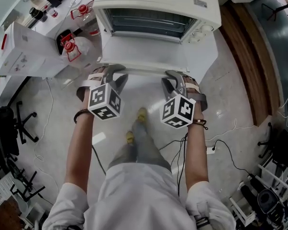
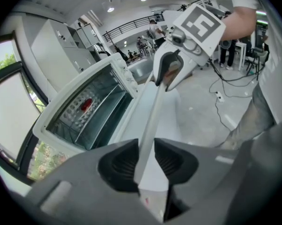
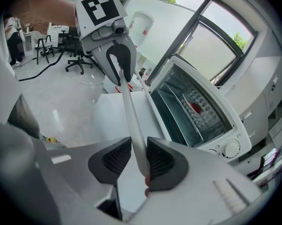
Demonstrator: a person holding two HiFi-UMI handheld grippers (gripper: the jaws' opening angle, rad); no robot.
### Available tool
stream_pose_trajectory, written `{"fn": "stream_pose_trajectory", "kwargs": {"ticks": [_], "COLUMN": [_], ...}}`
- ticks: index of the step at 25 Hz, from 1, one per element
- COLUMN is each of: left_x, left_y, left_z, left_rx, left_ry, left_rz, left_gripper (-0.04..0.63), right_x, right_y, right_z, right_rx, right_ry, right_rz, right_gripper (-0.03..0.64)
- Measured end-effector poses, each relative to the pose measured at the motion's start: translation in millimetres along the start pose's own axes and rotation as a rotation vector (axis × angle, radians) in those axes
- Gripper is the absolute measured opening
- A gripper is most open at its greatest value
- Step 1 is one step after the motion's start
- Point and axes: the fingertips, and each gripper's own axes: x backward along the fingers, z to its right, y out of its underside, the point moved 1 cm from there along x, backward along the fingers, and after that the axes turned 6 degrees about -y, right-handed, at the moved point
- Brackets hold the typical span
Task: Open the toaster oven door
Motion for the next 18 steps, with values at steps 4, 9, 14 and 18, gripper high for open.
{"fn": "stream_pose_trajectory", "kwargs": {"ticks": [4,9,14,18], "left_x": [-4.0,-10.9,-21.3,-33.9], "left_y": [9.9,18.4,28.8,39.8], "left_z": [12.5,24.8,42.8,61.6], "left_rx": [-0.032,-0.080,-0.098,-0.121], "left_ry": [-0.022,-0.073,-0.120,-0.162], "left_rz": [0.007,0.015,0.033,0.040], "left_gripper": [0.100,0.103,0.127,0.140], "right_x": [-7.5,-16.0,-28.4,-42.1], "right_y": [3.0,7.5,16.6,27.6], "right_z": [-14.5,-27.1,-42.7,-58.3], "right_rx": [-0.019,-0.029,-0.018,-0.002], "right_ry": [0.022,0.066,0.114,0.163], "right_rz": [0.017,0.047,0.065,0.082], "right_gripper": [0.103,0.108,0.126,0.126]}}
